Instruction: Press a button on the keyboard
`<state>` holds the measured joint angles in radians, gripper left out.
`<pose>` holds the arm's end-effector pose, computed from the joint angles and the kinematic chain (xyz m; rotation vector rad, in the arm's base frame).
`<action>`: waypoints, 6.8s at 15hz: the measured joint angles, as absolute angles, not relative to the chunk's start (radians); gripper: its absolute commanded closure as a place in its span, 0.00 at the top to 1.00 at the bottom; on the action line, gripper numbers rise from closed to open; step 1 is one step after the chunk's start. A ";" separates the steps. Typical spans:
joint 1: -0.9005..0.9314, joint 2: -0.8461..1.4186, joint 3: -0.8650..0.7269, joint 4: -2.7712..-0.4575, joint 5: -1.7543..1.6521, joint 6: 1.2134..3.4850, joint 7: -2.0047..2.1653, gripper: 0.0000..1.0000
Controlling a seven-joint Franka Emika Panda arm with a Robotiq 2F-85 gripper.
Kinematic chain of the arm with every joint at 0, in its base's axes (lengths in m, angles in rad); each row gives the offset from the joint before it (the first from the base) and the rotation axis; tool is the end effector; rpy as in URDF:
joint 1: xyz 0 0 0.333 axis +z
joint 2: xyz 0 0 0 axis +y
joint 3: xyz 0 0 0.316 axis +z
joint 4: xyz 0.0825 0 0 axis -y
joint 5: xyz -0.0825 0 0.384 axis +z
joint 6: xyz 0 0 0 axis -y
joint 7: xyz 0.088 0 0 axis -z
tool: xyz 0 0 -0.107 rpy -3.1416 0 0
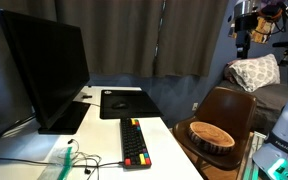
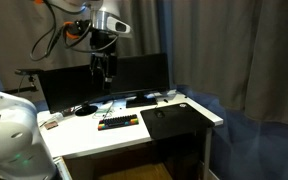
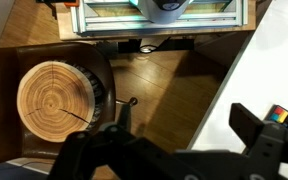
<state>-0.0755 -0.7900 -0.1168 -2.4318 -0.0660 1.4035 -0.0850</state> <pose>0.2760 -0.0696 0.5422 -3.0727 0.1013 0.3672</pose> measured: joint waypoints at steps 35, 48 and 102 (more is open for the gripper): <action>0.264 -0.233 0.216 -2.493 0.191 2.087 -0.086 0.74; 0.315 0.177 0.313 -2.316 0.371 2.245 -0.199 0.00; 0.242 0.552 0.332 -2.077 0.372 2.360 -0.234 0.00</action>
